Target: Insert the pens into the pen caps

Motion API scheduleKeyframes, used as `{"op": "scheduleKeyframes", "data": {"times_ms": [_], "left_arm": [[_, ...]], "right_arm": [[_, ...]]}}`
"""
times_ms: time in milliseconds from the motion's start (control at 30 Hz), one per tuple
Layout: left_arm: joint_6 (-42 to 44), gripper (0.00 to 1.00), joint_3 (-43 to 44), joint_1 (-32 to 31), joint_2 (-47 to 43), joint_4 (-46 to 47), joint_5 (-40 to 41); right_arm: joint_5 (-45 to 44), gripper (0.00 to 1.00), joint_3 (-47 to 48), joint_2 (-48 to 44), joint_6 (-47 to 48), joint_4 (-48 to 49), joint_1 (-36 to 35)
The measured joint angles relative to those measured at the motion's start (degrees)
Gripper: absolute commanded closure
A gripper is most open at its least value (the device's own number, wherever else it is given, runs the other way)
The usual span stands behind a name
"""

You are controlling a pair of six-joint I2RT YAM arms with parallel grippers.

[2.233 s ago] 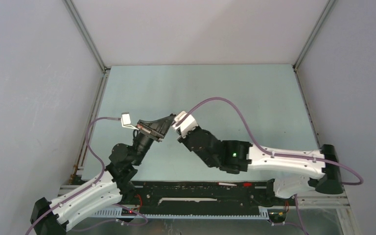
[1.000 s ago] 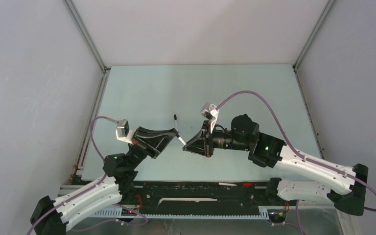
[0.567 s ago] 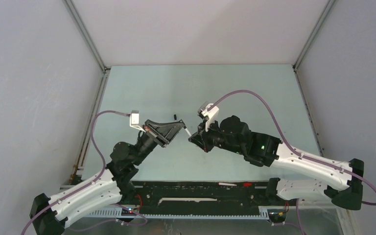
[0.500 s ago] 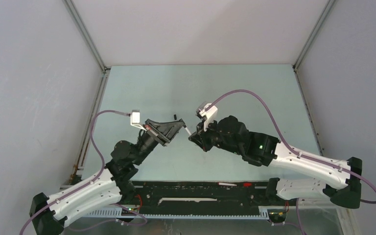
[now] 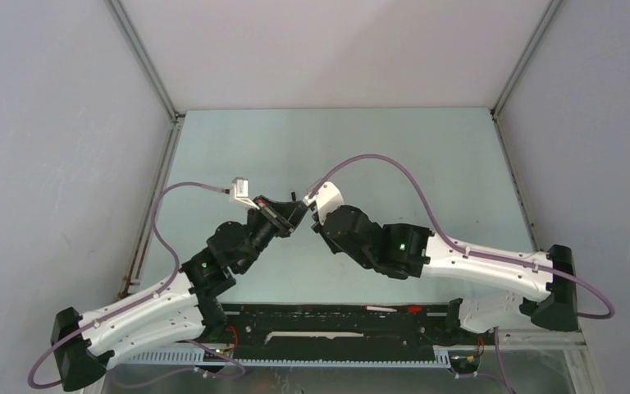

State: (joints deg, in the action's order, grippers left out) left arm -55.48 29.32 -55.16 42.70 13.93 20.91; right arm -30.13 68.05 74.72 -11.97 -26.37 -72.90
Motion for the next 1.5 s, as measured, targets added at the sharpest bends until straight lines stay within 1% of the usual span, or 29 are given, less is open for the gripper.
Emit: {"op": "scheduleKeyframes", "data": {"times_ms": [133, 233, 400, 533, 667, 867, 1033, 1133, 1267, 1367, 1433, 1467, 1500], "left_arm": [[0.0, 1.0, -0.11, 0.0, -0.31, -0.52, -0.09], [0.02, 1.0, -1.25, 0.0, -1.66, 0.57, -0.2], [1.07, 1.0, -3.72, -0.28, -4.37, 4.59, -2.78], [2.54, 1.0, -6.47, -0.35, -6.47, 10.54, -5.77], [4.57, 1.0, -8.57, -0.35, -7.23, 16.94, -8.22], [7.72, 1.0, -11.76, -0.35, -6.67, 29.24, -11.15], [8.22, 1.0, -13.16, -0.39, -4.81, 38.58, -13.77], [8.46, 1.0, -13.22, -0.76, -4.48, 40.28, -14.51], [8.81, 1.0, -13.42, -0.96, -5.05, 40.19, -14.71], [9.11, 0.96, -14.49, -1.16, -7.69, 38.8, -14.6], [9.46, 0.91, -15.1, -1.55, -10.51, 36.44, -14.01], [9.62, 0.84, -15.26, -1.73, -11.78, 35.08, -13.73], [9.79, 0.74, -15.32, -1.86, -13.14, 33.44, -13.38]], "right_arm": [[1.22, 1.0, 0.0, 0.04, -0.13, -0.33, 0.33], [6.01, 1.0, -0.52, -1.14, -0.87, 0.57, 1.92], [21.75, 1.0, -6.49, -7.54, -4.76, 6.88, 7.67], [32.2, 1.0, -9.6, -10.8, -8.04, 11.04, 11.15], [40.76, 1.0, -11.21, -12.15, -11.15, 14.69, 13.92], [54.58, 1.0, -14.01, -12.31, -17.94, 24.06, 17.62], [61.4, 1.0, -14.29, -11.1, -22.25, 29.75, 18.4], [62.95, 1.0, -14.34, -11.02, -23.19, 31.01, 18.4], [63.34, 1.0, -14.34, -11.02, -23.04, 30.93, 18.34], [63.32, 1.0, -14.34, -11.02, -22.43, 30.34, 18.08], [63.32, 1.0, -14.36, -11.02, -21.86, 30.08, 17.75], [63.28, 1.0, -14.36, -11.02, -21.53, 29.86, 17.62], [63.17, 1.0, -14.34, -11.02, -21.29, 29.64, 17.55]]}}
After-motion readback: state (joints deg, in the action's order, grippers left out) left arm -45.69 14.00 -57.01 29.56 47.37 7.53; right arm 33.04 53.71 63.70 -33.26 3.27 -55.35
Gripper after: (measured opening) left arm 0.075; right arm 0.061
